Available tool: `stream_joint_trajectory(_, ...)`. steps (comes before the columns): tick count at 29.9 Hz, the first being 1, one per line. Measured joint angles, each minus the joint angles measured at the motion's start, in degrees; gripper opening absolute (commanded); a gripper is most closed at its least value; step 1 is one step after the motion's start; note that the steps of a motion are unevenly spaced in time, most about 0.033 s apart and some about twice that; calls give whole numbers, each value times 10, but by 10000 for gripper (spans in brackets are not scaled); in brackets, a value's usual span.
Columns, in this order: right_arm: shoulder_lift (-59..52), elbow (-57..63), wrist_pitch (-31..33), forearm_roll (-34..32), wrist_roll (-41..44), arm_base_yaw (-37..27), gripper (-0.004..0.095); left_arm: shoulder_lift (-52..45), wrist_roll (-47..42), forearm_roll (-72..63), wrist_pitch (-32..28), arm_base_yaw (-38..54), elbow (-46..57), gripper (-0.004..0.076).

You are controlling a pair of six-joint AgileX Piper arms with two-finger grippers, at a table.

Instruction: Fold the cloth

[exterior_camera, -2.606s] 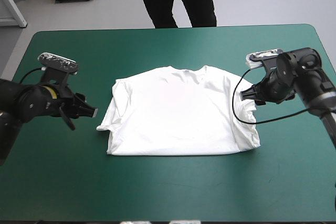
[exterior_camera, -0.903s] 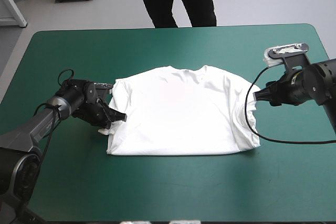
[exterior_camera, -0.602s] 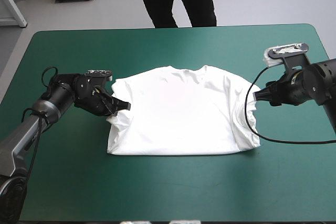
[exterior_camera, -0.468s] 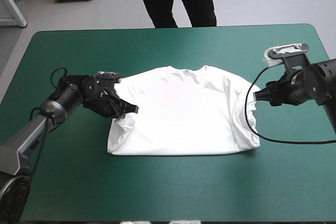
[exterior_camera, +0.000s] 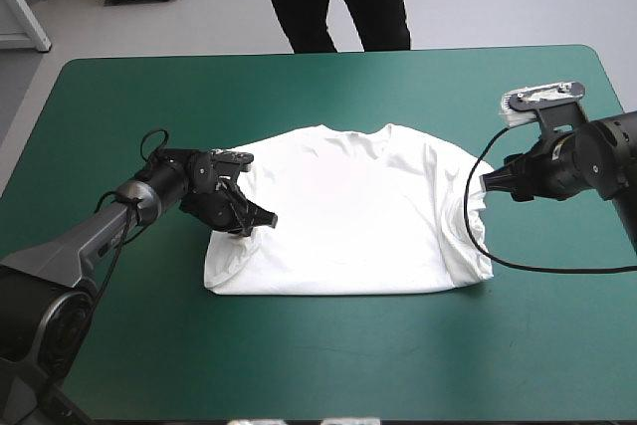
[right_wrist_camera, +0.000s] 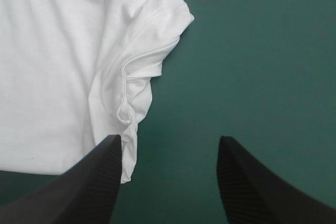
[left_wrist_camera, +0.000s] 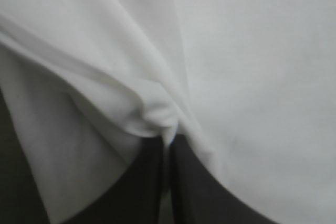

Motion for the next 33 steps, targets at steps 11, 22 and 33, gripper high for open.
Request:
stream_joint_trajectory(11, 0, 0, -2, -1, 0, 0, 514, -47, 15, 4, 77, 0, -51, 511)
stream_joint_trajectory(22, -18, 0, -2, 0, 5, 0, 513, -191, -56, 107, 218, 0, -79, 511)
stream_joint_trajectory(33, -111, 26, 0, -45, 37, 0, 513, -240, -129, 120, 177, -44, 40, 511)
